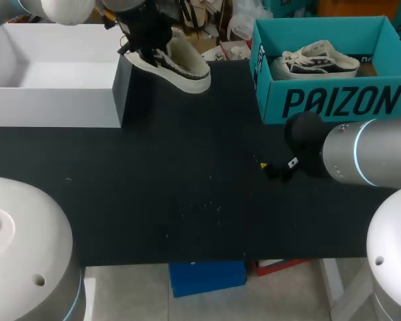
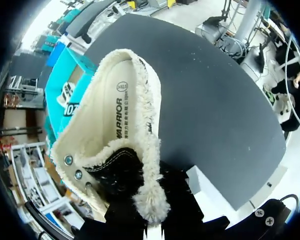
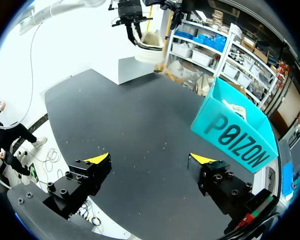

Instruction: Take the shoe out of the shoebox, open the shoe tongue, remove and reinsert the insole, then place the shoe into the shoebox

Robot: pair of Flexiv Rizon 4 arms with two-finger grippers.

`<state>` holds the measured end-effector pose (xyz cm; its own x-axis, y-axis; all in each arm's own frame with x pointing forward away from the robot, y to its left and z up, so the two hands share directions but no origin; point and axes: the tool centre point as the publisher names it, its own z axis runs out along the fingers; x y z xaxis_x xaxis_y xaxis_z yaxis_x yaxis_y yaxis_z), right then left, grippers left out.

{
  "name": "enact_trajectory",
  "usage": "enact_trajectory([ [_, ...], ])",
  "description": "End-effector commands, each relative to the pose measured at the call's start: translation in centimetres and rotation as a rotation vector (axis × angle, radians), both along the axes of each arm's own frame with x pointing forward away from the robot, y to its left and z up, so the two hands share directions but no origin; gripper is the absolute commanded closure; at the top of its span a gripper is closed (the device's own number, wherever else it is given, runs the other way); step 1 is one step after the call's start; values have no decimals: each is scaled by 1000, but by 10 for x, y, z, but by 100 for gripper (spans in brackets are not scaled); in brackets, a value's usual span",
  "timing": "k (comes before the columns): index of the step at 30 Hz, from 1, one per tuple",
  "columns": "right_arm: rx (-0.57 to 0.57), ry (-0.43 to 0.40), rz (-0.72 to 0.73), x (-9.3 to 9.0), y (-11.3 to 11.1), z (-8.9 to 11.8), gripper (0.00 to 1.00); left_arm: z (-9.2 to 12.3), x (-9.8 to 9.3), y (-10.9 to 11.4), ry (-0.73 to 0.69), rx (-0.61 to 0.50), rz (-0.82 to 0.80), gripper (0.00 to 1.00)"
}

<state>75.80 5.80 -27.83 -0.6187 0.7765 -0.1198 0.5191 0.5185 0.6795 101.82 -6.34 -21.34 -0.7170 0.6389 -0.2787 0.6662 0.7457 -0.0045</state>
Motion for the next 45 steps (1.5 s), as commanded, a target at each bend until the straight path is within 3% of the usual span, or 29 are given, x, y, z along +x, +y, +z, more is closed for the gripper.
enact_trajectory([
  [1,1,-4,-2,0,1,-2,0,2,8,32,-8,-53,203,100],
  [10,1,-4,-2,0,1,-2,0,1,31,109,-49,-69,446,100],
  [23,1,-4,-2,0,1,-2,0,-18,37,202,-38,-43,627,100],
  [29,1,-4,-2,0,1,-2,0,-24,37,235,-25,-36,647,100],
  [45,1,-4,-2,0,1,-2,0,-59,37,296,9,4,618,100],
])
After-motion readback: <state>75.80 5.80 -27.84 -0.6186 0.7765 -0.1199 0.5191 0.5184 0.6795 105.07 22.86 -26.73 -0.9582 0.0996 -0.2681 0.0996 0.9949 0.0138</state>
